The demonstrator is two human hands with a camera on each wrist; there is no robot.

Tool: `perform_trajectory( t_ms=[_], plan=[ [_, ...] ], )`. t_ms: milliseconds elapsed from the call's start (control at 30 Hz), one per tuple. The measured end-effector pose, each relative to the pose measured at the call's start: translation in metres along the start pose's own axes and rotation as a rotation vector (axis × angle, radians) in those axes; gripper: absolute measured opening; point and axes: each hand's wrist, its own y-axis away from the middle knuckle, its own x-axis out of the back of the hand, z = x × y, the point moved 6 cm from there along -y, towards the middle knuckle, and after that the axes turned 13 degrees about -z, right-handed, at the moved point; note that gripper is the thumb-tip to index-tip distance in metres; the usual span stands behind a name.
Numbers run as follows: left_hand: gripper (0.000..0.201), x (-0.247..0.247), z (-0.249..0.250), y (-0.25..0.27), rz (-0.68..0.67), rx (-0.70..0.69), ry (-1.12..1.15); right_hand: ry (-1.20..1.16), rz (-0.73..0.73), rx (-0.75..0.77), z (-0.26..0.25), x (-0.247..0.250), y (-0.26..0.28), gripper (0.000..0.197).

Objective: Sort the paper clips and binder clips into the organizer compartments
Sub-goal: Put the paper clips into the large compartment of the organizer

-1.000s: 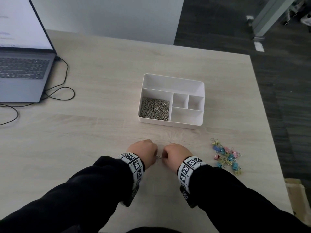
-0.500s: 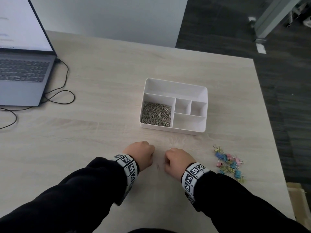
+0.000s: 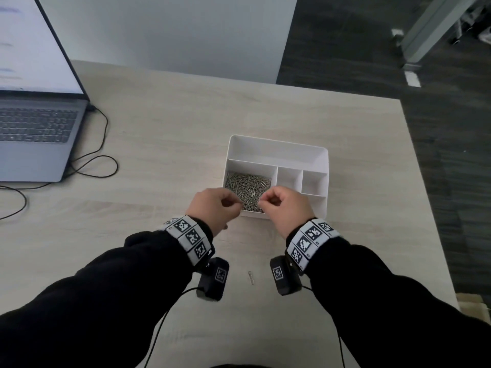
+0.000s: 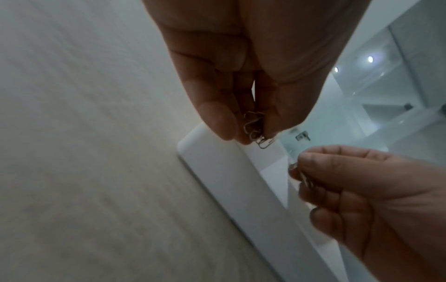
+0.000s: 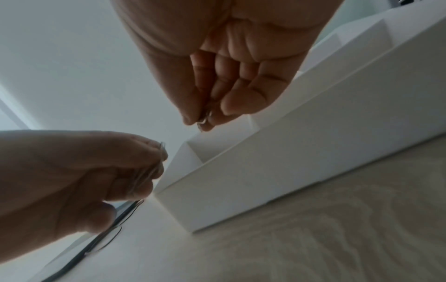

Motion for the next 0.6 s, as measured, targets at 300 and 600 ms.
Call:
perform_trajectory(
  t_ms=[300,600],
  plan=[
    [0.014,0.010,0.010,-0.021,0.096,-0.055,0.013,0.261,-0.239,0.099,0.004,-0.023,0.031,0.017],
    [0.011,0.002,-0.017,0.008,0.115,-0.036,0.051,0.713,-0.679,-0.058,0.039,-0.100,0.054,0.024]
  ],
)
